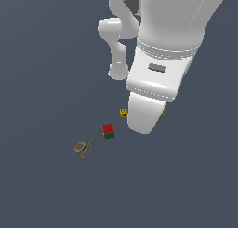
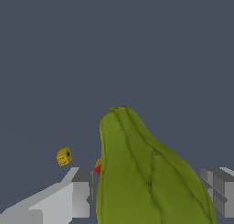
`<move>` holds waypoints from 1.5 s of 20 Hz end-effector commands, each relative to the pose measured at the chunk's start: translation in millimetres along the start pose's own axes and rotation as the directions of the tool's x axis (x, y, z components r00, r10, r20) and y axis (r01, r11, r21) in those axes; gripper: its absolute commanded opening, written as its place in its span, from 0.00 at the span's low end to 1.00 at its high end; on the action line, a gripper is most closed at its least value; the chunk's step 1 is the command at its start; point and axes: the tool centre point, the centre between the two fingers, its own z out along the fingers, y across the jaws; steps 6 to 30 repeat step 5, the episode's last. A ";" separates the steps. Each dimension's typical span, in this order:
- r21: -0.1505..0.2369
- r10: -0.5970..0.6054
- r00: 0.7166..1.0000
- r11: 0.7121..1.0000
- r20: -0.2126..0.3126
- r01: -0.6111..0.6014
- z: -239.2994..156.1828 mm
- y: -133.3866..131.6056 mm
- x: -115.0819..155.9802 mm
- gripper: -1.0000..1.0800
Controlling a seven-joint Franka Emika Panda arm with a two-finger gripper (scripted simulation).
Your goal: Pick up a designated object from a clutter of objects.
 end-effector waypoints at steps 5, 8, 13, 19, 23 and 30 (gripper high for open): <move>-0.002 0.000 1.000 1.000 -0.001 0.000 -5.6 3.1 2.9 0.00; -0.002 0.000 1.000 1.000 -0.001 0.000 -5.6 3.1 2.9 0.00; -0.002 0.000 1.000 1.000 -0.001 0.000 -5.6 3.1 2.9 0.00; -0.002 0.000 1.000 1.000 -0.001 0.000 -5.6 3.1 2.9 0.00; -0.002 0.000 1.000 1.000 -0.001 0.000 -5.6 3.1 2.9 0.00; -0.002 0.000 1.000 1.000 -0.001 0.000 -5.6 3.1 2.9 0.00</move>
